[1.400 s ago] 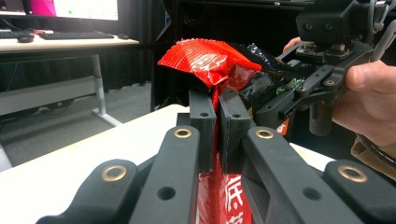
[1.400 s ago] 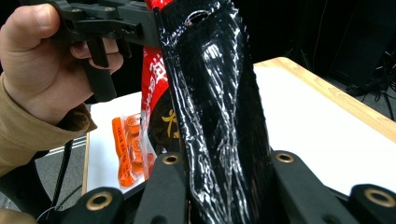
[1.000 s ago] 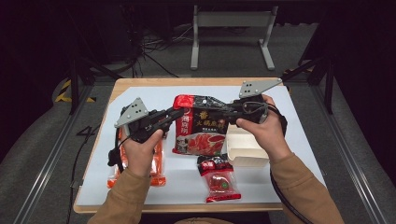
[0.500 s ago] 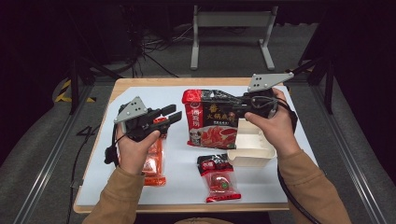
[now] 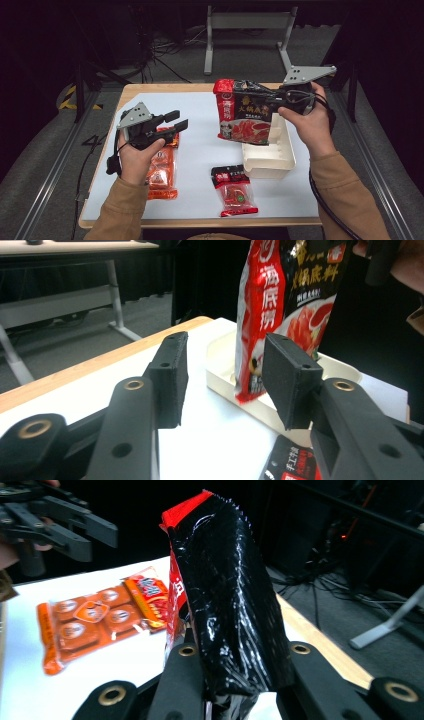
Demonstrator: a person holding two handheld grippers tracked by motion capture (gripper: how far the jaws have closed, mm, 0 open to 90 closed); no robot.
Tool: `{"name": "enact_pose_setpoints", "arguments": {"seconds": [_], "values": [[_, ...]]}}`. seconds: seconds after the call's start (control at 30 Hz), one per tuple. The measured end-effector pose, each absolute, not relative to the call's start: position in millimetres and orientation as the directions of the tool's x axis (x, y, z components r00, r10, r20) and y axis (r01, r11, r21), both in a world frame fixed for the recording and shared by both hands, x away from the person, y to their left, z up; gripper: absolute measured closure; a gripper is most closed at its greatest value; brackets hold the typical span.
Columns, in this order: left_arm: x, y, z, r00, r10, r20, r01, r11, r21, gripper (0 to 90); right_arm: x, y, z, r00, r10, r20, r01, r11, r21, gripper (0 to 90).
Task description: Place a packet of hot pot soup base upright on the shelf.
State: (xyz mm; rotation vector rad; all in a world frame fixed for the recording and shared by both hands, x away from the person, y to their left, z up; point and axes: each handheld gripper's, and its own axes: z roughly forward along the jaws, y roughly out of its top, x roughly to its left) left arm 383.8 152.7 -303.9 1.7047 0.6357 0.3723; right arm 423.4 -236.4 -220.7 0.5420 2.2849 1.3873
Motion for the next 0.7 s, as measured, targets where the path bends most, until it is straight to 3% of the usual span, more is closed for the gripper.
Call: {"name": "enact_pose_setpoints", "arguments": {"seconds": [0.5, 0.7], "values": [[387.7, 163.2, -308.5, 0.755, 0.651, -0.08, 0.225, -0.142, 0.964, 36.3, 445.9, -267.2, -214.2, -0.787, 0.583, -0.2, 0.088, 0.428, 0.9, 77.8], [388.9, 168.5, -311.0, 0.744, 0.663, -0.083, 0.231, -0.137, 0.963, 34.7, 455.8, -277.2, -215.2, -0.777, 0.595, -0.205, 0.082, 0.419, 0.904, 77.7]]}}
